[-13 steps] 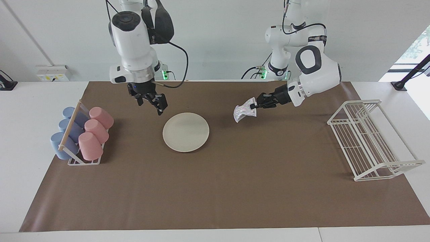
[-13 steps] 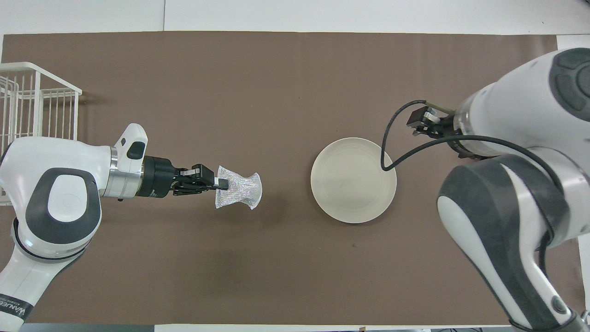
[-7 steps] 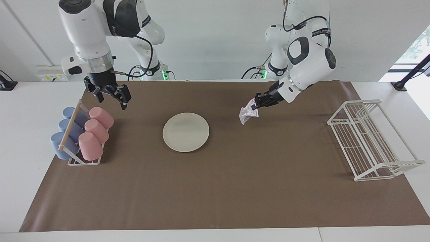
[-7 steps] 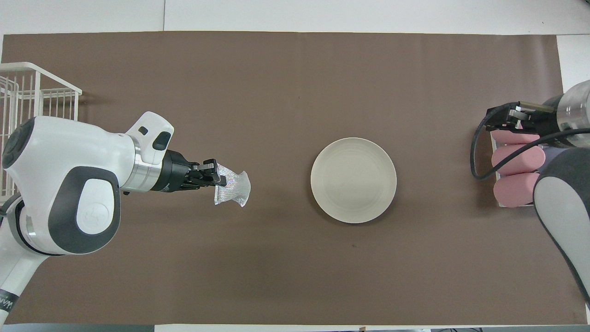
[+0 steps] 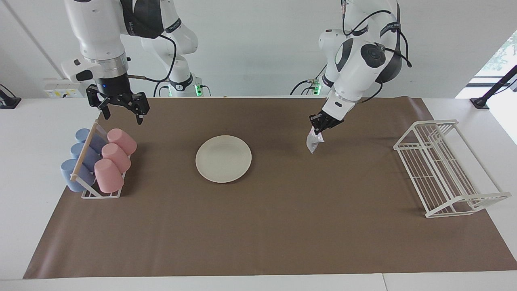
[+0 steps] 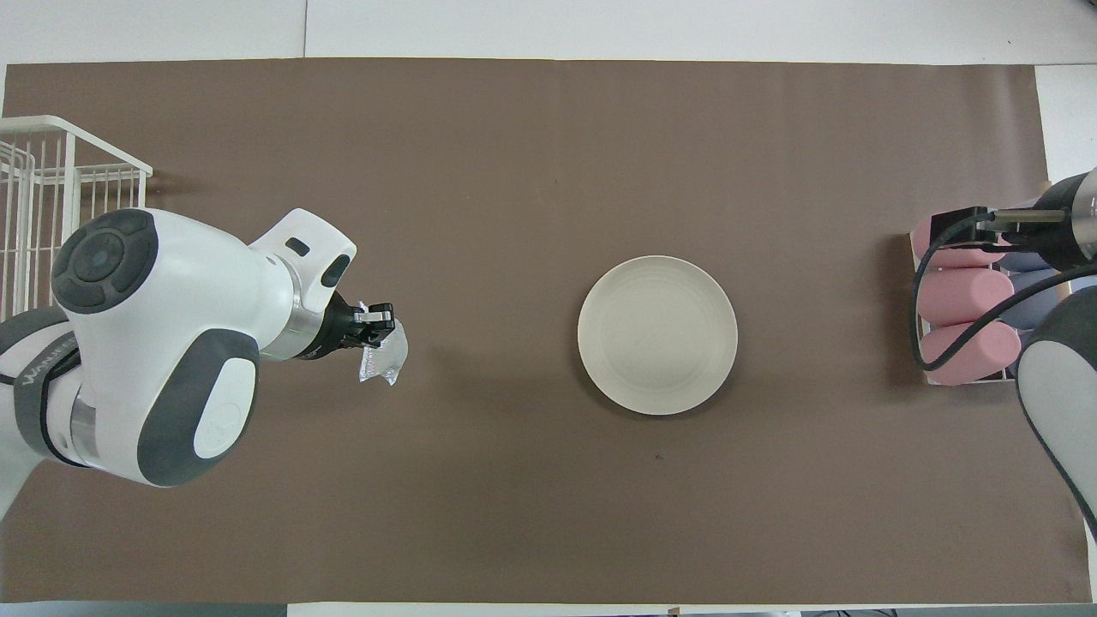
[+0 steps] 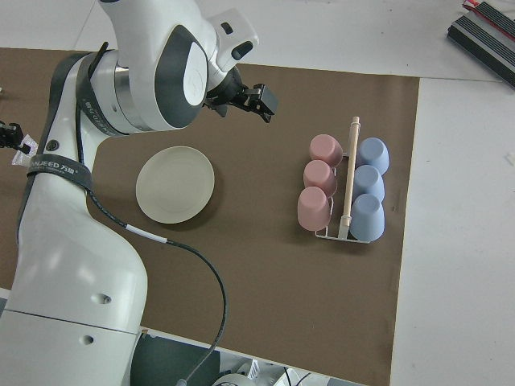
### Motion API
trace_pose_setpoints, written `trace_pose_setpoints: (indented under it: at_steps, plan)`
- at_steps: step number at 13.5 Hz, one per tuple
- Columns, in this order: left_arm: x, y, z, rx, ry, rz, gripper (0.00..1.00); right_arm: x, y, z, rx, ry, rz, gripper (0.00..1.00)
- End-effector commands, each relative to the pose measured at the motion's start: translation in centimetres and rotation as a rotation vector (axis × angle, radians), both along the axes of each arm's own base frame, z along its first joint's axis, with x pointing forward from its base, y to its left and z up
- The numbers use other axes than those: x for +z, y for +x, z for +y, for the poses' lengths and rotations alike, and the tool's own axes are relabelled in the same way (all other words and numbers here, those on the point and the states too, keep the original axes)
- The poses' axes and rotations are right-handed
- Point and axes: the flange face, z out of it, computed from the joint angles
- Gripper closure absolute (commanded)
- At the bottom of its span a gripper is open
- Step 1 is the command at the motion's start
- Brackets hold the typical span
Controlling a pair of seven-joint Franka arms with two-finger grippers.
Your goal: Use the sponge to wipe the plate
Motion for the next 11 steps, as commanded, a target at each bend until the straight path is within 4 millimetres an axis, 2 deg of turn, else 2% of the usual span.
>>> trace_pose_setpoints:
  at_steps: [1,2,4,8,11]
  plan:
    - [0.8,0.6,0.8,-0.04,0.174,0.024,1.0,1.1,-0.7,-0.5,0.04,-0.029,0.019,0.0]
    - [0.7,0.5,1.5,-0.065,0.253,0.025,1.0,1.6,-1.2,-0.9,0.055,-0.033,0.028,0.0]
    - [0.9,0.6,2.8,-0.091,0.39,0.027,1.0,1.2,-1.6,-1.2,0.06,-0.032,0.059,0.0]
    - [1.3,1.6,4.5,-0.137,0.678,0.041,1.0,0.6,-2.2,-0.6,0.055,-0.003,0.074,0.0]
    - [0.7,2.5,6.0,-0.164,0.865,0.031,1.0,-0.1,-2.2,0.6,0.047,0.141,0.104,0.0]
